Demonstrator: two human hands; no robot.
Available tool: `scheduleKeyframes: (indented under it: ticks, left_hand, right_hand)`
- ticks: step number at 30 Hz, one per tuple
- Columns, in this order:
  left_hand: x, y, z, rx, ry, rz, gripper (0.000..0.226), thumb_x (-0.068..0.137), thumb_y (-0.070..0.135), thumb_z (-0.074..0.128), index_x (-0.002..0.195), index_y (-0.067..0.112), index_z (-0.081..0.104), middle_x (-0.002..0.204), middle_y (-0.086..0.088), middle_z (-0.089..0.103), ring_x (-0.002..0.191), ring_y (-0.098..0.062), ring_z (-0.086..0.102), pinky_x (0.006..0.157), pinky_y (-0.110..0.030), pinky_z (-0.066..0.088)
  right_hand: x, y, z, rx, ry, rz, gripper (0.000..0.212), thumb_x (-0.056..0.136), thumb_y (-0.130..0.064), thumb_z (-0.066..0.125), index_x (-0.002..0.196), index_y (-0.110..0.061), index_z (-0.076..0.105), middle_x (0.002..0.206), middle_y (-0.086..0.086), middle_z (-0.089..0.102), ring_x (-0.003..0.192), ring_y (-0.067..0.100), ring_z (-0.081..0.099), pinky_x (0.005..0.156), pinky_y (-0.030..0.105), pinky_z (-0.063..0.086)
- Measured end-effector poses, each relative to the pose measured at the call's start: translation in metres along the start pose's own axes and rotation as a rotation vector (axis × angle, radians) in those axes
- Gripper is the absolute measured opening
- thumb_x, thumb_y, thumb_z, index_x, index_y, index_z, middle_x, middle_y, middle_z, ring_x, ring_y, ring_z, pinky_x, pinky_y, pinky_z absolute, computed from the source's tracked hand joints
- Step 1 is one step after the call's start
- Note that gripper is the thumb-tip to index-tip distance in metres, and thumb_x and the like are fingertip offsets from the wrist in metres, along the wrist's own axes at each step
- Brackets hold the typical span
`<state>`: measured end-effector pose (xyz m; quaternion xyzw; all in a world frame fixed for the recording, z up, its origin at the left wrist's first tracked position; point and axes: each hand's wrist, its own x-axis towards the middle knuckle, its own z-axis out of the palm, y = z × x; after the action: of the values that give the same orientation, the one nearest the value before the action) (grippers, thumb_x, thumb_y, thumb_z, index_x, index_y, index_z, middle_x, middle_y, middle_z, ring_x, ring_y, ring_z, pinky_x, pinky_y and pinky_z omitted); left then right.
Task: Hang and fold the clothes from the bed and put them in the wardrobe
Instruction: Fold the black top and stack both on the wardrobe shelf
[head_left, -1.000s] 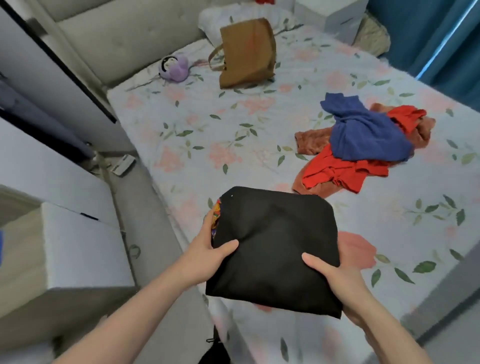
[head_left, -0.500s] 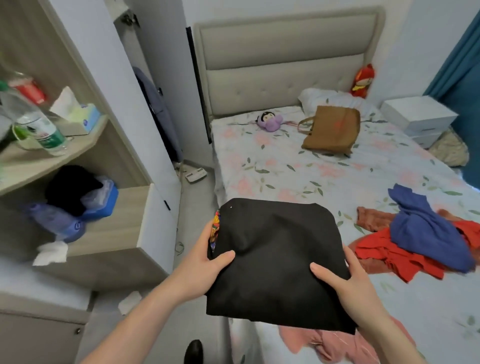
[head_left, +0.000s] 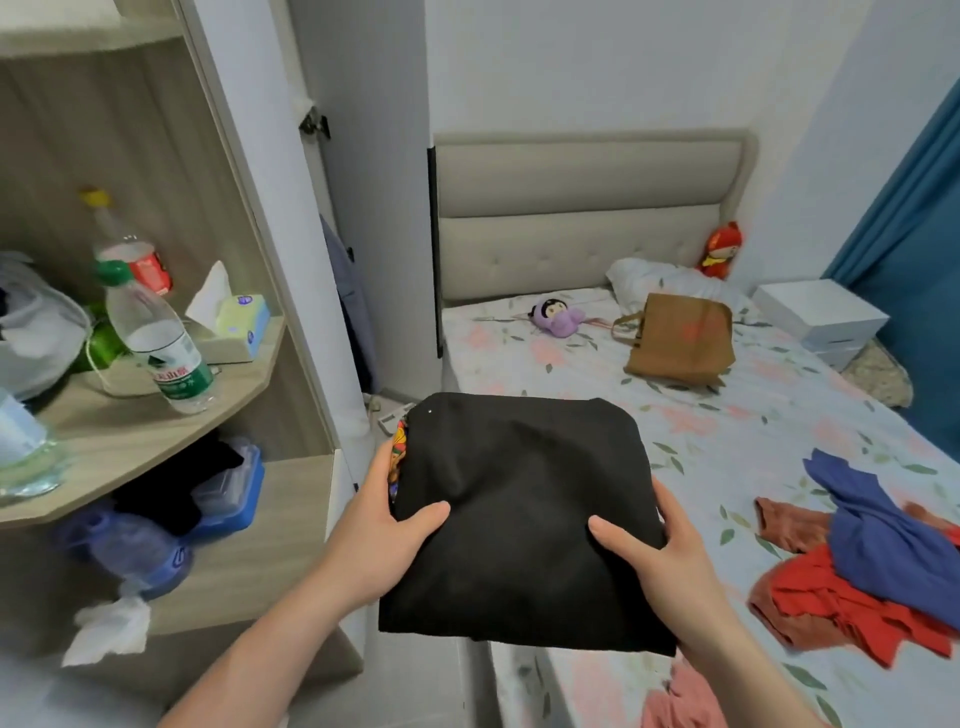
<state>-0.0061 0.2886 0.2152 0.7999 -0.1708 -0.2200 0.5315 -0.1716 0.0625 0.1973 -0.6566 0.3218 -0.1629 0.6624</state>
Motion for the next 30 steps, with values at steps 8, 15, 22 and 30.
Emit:
scheduleKeyframes:
  ticks: [8, 15, 22, 30]
  left_hand:
    - [0.055, 0.016, -0.050, 0.052, 0.074, 0.054, 0.082, 0.085, 0.038, 0.077, 0.149, 0.047, 0.027, 0.130, 0.028, 0.053, 0.123, -0.006, 0.054, 0.108, -0.040, 0.047]
    - [0.116, 0.037, -0.062, 0.067, 0.105, 0.086, 0.082, 0.086, 0.036, 0.076, 0.151, 0.045, 0.026, 0.130, 0.027, 0.054, 0.121, -0.006, 0.054, 0.101, -0.030, 0.045]
    - [0.203, 0.064, -0.070, 0.097, 0.161, 0.053, 0.083, 0.089, 0.039, 0.073, 0.154, 0.042, 0.021, 0.141, 0.019, 0.050, 0.129, -0.012, 0.051, 0.108, -0.037, 0.045]
    - [0.298, 0.101, -0.089, 0.117, 0.303, 0.053, 0.072, 0.096, 0.036, 0.066, 0.155, 0.038, 0.025, 0.141, 0.014, 0.052, 0.130, -0.016, 0.052, 0.105, -0.035, 0.045]
  right_hand:
    - [0.047, -0.043, 0.054, -0.008, 0.034, -0.056, 0.074, 0.078, -0.035, 0.086, 0.141, -0.046, 0.049, 0.124, -0.021, 0.066, 0.105, 0.006, 0.070, 0.089, 0.034, 0.058]
    - [0.107, -0.068, 0.069, -0.024, 0.027, -0.065, 0.068, 0.080, -0.034, 0.085, 0.138, -0.046, 0.051, 0.124, -0.019, 0.068, 0.108, 0.010, 0.070, 0.097, 0.043, 0.057]
    - [0.204, -0.094, 0.090, -0.005, -0.011, -0.072, 0.068, 0.081, -0.032, 0.084, 0.139, -0.043, 0.052, 0.126, -0.017, 0.067, 0.110, 0.010, 0.068, 0.099, 0.044, 0.056]
    - [0.326, -0.145, 0.117, -0.015, -0.131, -0.143, 0.061, 0.084, -0.029, 0.082, 0.135, -0.047, 0.054, 0.121, -0.025, 0.068, 0.105, 0.000, 0.069, 0.095, 0.034, 0.056]
